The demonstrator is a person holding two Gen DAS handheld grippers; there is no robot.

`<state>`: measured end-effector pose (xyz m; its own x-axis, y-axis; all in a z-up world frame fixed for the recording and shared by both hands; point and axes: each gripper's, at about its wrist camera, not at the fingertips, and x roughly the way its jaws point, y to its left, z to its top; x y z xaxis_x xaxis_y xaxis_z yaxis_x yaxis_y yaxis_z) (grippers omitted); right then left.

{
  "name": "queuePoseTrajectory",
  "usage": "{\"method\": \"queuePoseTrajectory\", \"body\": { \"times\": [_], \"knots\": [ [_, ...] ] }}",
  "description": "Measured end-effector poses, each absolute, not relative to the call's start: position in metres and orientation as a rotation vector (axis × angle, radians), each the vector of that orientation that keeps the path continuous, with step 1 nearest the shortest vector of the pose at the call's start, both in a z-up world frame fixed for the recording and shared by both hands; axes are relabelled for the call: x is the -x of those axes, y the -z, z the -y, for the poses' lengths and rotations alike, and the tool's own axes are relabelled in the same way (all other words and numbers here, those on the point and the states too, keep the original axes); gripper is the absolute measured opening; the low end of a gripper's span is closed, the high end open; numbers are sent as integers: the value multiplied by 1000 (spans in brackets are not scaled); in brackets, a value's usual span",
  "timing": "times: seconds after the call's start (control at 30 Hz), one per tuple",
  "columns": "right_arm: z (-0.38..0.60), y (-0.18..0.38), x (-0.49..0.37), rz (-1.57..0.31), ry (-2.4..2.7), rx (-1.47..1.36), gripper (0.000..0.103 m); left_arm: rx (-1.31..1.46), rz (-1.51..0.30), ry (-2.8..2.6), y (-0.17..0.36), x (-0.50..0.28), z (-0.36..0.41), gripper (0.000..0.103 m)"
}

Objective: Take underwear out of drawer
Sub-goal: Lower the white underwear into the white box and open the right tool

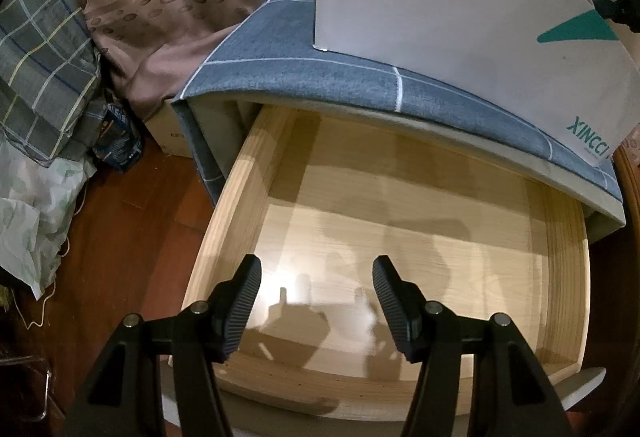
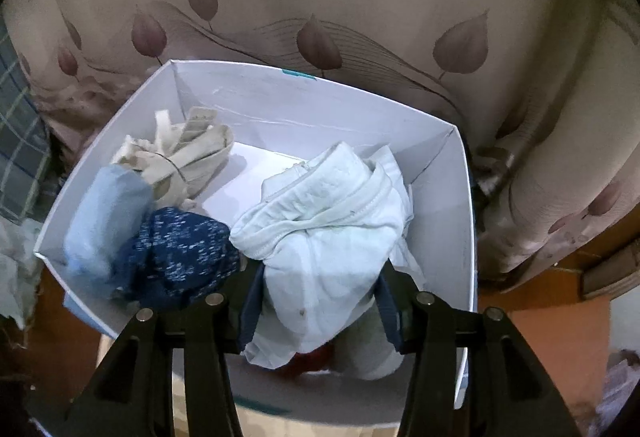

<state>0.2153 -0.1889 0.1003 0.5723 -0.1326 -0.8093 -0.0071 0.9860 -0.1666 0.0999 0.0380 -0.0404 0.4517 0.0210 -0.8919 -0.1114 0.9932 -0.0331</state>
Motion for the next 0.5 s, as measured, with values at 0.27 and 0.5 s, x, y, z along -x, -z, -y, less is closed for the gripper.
{"method": "queuePoseTrajectory", "body": {
  "times": [0.27, 0.5],
  "knots": [
    [194, -87, -230, -977, 131, 178, 51, 80, -1096, -77, 41, -101, -34, 59],
    [200, -85, -229, -950, 138, 144, 63, 69, -1097, -72, 40, -101, -32, 59]
  ]
}}
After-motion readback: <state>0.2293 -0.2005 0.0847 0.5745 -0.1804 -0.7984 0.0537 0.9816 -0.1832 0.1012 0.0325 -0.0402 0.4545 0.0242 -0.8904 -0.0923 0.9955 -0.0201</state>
